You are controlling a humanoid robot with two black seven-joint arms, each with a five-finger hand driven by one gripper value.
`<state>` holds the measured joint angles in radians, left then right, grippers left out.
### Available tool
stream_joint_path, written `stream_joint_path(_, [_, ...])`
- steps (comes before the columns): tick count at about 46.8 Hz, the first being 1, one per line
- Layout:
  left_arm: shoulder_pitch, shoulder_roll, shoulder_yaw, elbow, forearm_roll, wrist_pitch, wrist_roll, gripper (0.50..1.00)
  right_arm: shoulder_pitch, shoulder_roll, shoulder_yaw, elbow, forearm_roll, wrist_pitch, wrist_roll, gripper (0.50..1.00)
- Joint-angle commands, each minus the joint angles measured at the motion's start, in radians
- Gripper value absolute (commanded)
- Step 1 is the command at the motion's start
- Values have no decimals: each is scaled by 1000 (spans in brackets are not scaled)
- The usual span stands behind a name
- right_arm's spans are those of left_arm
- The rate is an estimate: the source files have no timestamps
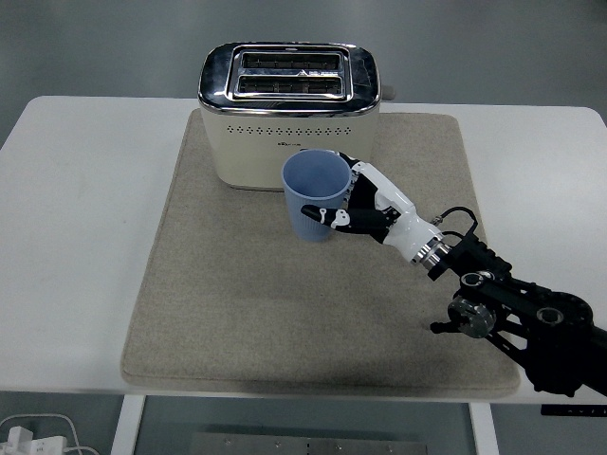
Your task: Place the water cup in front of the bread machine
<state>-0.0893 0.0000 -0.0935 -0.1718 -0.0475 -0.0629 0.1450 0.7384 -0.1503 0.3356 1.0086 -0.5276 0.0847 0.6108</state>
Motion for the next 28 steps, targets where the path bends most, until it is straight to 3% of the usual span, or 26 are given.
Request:
stream_joint_path(1, [-1, 0, 0, 0, 0, 0, 1, 1000, 6, 24, -6, -19, 0, 0, 0, 502])
stream_joint_path(14, [-6, 0, -2, -2, 0, 0, -1, 1000, 36, 97, -35, -82, 0, -6, 0, 513])
stream_joint_path(28, [-7, 0, -2, -2, 0, 0, 1, 1000, 48, 120, -58, -160, 0, 0, 0, 537])
